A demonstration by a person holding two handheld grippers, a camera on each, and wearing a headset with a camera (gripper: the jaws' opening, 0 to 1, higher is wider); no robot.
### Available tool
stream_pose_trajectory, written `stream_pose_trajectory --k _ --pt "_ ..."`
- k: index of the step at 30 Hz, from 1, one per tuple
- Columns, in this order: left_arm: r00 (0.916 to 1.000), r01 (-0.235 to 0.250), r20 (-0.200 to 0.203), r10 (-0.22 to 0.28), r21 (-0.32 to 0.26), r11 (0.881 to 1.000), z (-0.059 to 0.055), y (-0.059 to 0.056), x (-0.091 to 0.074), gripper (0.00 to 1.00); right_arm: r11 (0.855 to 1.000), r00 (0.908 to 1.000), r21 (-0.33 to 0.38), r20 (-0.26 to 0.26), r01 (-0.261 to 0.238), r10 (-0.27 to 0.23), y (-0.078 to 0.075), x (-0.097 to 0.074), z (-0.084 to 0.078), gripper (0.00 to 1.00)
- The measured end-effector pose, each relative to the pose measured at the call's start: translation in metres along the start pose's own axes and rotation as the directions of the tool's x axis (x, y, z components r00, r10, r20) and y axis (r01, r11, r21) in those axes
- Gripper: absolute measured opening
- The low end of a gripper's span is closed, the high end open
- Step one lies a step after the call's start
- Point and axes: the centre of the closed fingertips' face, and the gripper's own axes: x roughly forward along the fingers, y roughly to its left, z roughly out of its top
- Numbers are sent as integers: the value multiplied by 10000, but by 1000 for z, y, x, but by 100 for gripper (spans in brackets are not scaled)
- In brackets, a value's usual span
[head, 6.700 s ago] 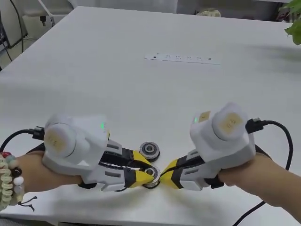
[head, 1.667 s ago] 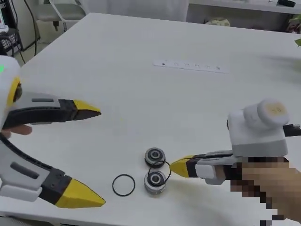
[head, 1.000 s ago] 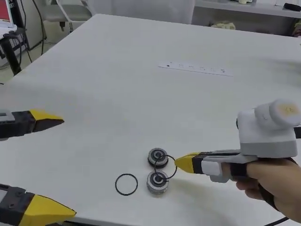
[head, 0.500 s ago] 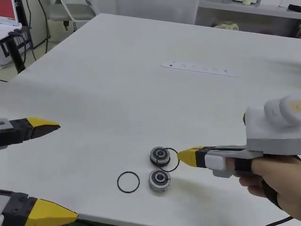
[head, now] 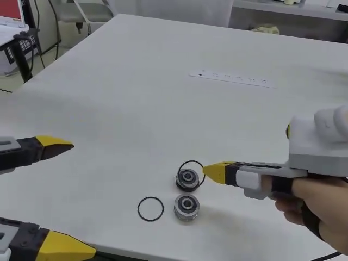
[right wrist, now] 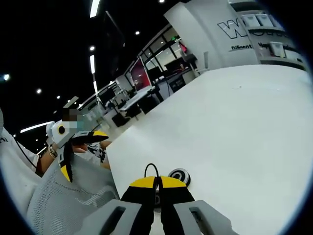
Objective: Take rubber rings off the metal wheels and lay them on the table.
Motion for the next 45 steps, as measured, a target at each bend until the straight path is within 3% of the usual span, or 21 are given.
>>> stream_pose_trajectory --k 13,35,45 --pt "9991 -300 292 309 -307 9991 3 5 -1 97 9957 9991 -868 -299 -319 294 21 19 -4 0" --pt "9999 -132 100 135 -263 9996 0 1 1 92 9871 9910 -1497 -1286 -569 376 24 43 -32 0" --pt "9998 -170 103 173 -305 9994 0 2 1 92 9674 9859 -2429 -1645 -716 317 32 51 -40 0"
